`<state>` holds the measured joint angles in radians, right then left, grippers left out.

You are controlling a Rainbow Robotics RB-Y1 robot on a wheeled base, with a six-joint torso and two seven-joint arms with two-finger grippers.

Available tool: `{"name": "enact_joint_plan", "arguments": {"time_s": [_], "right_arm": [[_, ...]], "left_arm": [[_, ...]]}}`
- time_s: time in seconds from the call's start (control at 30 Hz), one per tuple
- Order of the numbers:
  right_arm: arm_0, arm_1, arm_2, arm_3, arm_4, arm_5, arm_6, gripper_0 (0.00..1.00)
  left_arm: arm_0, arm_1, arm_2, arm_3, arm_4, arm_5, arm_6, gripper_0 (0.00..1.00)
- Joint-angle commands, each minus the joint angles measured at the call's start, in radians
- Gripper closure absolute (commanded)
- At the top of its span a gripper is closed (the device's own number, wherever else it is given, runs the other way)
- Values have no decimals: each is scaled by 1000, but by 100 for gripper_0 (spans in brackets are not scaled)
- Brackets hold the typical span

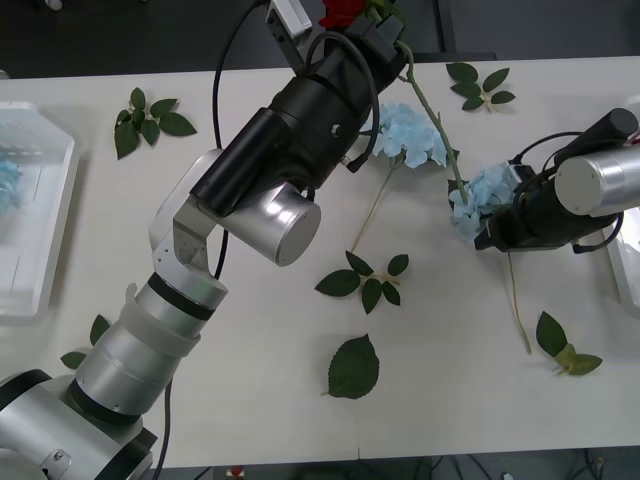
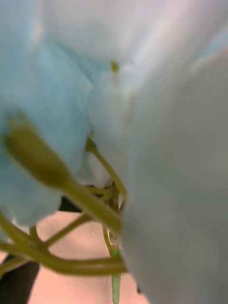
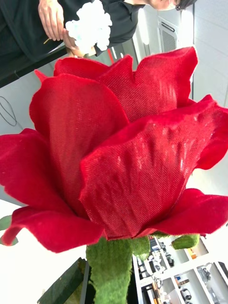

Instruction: Place the red flowers into the right box and the blue flowers into the left box. If a person shows an open palm, hand one flower to the person first, then continue sorting.

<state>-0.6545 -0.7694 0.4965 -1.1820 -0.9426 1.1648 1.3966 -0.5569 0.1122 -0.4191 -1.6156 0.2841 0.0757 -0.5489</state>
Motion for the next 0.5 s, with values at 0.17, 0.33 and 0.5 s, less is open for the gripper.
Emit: {"name": "enact_joint_plan", "arguments": {"time_s": [0.17,0.33,0.5], "right_arm": [[-7,-57,-161,-56,-202,173,87,1],[-5,-151,-208,-54,-413,214,223,1],[-23,-220,-249,-51,-576,277,338,1]], "left_arm": [[15,-31,25,-29,12,-17,-36,100],[15,-31,25,-27,18,-17,-32,100],[15,-31,25,-27,18,-17,-32,100]]}}
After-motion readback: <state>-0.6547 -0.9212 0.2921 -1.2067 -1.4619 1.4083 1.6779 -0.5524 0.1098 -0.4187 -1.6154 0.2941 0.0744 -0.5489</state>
